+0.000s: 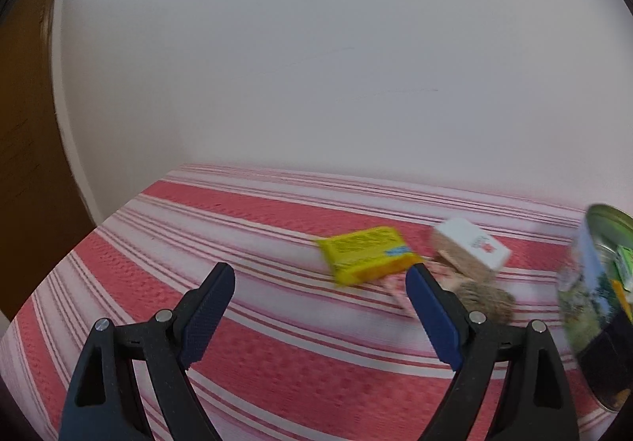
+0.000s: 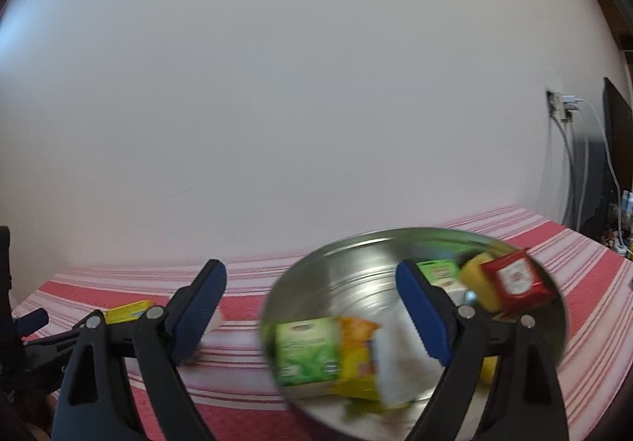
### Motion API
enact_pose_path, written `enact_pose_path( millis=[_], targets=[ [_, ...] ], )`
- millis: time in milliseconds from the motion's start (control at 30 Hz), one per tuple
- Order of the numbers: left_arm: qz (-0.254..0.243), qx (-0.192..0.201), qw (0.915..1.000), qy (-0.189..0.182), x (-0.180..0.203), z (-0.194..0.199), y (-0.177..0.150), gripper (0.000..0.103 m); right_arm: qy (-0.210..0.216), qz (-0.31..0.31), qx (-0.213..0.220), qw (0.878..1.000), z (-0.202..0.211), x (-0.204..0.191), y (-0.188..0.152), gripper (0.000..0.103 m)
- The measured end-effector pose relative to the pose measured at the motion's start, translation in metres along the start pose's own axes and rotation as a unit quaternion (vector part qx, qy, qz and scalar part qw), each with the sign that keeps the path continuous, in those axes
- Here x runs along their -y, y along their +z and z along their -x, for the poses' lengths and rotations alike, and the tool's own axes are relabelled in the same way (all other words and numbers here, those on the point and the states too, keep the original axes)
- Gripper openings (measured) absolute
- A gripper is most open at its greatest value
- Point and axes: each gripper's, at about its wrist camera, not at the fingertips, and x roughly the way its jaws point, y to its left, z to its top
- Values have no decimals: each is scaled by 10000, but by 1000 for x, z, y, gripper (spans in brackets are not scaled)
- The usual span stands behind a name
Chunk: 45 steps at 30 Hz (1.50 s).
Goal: Organize objects
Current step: 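Move both open tools back toward the remaining items, then grasp the yellow biscuit packet with the left tool while the right tool grasps the knitted rope ball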
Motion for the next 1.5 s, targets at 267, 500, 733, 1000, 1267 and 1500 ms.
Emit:
enact_pose_path(
  millis=[267, 500, 733, 1000, 1267, 1500],
  targets=[
    [409, -185, 9983, 365, -44, -25, 8, 90, 434, 307, -373, 9979, -19, -49, -8, 89],
    [415, -263, 9974, 531, -61, -37, 11, 90, 736, 706, -928, 9904, -34, -106, -19, 89],
    [170, -384, 9980, 475, -60, -45, 14, 90, 647, 970, -2186, 9688, -81, -131, -32, 84],
    [40, -468, 9983, 337, -58, -49, 13, 90, 778, 921, -3260, 9377, -116, -132, -51, 61],
    [-57, -477, 9987, 166, -57, -50, 13, 90, 921, 726, -3000, 9467, -110, -118, -45, 56],
    [-512, -285, 9966, -575, -40, -46, 16, 90, 962, 877, -1760, 9758, -58, -102, -17, 56]
  ],
)
